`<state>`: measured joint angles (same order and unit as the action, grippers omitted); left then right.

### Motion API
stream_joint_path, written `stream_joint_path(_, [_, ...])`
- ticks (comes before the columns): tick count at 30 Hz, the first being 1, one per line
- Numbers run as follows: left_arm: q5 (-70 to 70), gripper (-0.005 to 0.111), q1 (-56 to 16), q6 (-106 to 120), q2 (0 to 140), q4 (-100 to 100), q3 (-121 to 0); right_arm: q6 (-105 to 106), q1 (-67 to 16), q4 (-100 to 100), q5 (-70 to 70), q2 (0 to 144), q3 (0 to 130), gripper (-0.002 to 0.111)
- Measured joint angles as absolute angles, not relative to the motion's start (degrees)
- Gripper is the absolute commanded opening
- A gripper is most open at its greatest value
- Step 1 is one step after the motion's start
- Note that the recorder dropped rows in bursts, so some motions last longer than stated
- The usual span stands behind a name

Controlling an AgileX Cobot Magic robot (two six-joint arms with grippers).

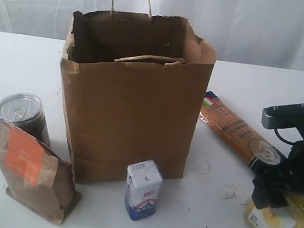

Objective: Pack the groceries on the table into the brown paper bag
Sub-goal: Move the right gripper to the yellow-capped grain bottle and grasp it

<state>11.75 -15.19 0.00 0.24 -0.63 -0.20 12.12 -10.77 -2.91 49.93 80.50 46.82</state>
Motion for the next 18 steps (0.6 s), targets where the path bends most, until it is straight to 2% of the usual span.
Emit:
stream_joint_path(3, [11.8,0.0,-15.2,0.0,0.2,-0.6,-0.2,12.5,-10.7,-3.1,49.5,80.3,46.2,0.031])
stream_joint_path(6, [11.8,0.0,-15.2,0.0,0.2,-0.6,-0.2,12.6,-10.6,-4.3,48.9,79.9,45.4,0.005])
stream_joint_path(7, [11.8,0.0,-15.2,0.0,0.2,-0.6,-0.2,12.6,-10.6,-4.6,48.8,79.9,45.2,0.0])
stream_joint_path(14, [11.8,0.0,-15.2,0.0,0.2,-0.6,-0.2,12.9,-10.6,-5.4,49.1,77.8,45.1,0.0])
stream_joint_path(18, [11.8,0.0,-15.2,0.0,0.2,-0.6,-0.2,12.9,-10.6,-6.8,55.6,73.1,48.3,0.0])
